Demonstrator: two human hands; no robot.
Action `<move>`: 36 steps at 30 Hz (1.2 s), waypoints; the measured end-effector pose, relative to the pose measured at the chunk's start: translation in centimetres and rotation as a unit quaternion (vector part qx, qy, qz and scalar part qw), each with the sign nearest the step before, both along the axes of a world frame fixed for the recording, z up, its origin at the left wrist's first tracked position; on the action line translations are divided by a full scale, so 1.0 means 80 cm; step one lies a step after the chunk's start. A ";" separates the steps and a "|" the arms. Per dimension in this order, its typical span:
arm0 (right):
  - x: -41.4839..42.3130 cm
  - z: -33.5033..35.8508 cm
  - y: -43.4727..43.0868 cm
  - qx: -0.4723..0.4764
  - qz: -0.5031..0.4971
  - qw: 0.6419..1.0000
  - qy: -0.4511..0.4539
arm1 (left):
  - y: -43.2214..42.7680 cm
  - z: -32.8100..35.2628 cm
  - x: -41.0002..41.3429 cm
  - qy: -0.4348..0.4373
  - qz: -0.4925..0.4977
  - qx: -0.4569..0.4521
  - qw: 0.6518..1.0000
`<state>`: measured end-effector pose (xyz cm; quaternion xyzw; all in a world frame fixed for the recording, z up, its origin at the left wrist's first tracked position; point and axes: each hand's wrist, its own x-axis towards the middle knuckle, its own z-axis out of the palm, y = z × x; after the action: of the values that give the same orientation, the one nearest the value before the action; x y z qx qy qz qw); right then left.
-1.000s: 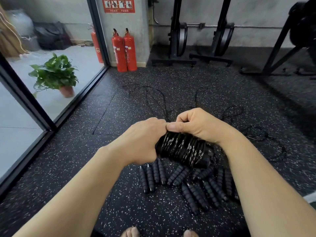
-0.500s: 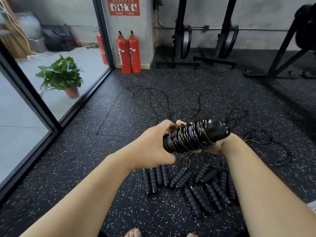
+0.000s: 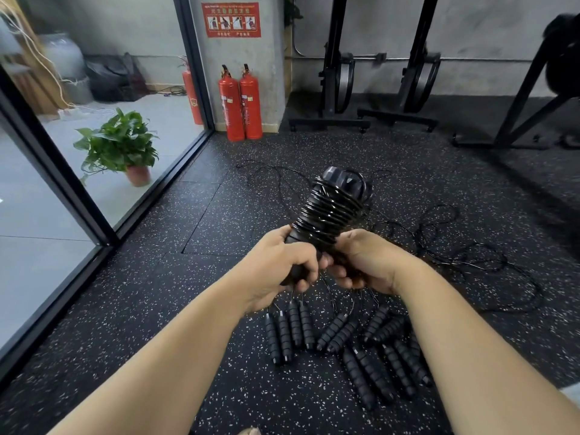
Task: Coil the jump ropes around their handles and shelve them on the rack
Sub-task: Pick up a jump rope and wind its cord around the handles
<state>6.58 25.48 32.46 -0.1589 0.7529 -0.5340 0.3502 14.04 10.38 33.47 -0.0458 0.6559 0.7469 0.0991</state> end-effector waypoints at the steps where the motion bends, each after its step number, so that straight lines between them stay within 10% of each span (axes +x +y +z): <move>1: 0.001 0.001 -0.001 0.002 -0.010 1.000 0.015 | 0.001 0.001 -0.001 -0.011 0.010 0.012 1.000; 27: 0.022 0.010 -0.040 0.147 -0.042 0.932 0.328 | -0.028 0.015 -0.007 -0.101 0.092 0.190 0.972; 36: 0.033 0.022 -0.039 -0.083 -0.147 0.986 0.012 | -0.026 0.025 -0.003 -0.051 0.075 0.301 0.949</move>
<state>9.23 22.36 34.26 -0.0816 0.7253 -0.6383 0.2444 13.81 8.31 35.43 -0.1006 0.3893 0.9116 0.0852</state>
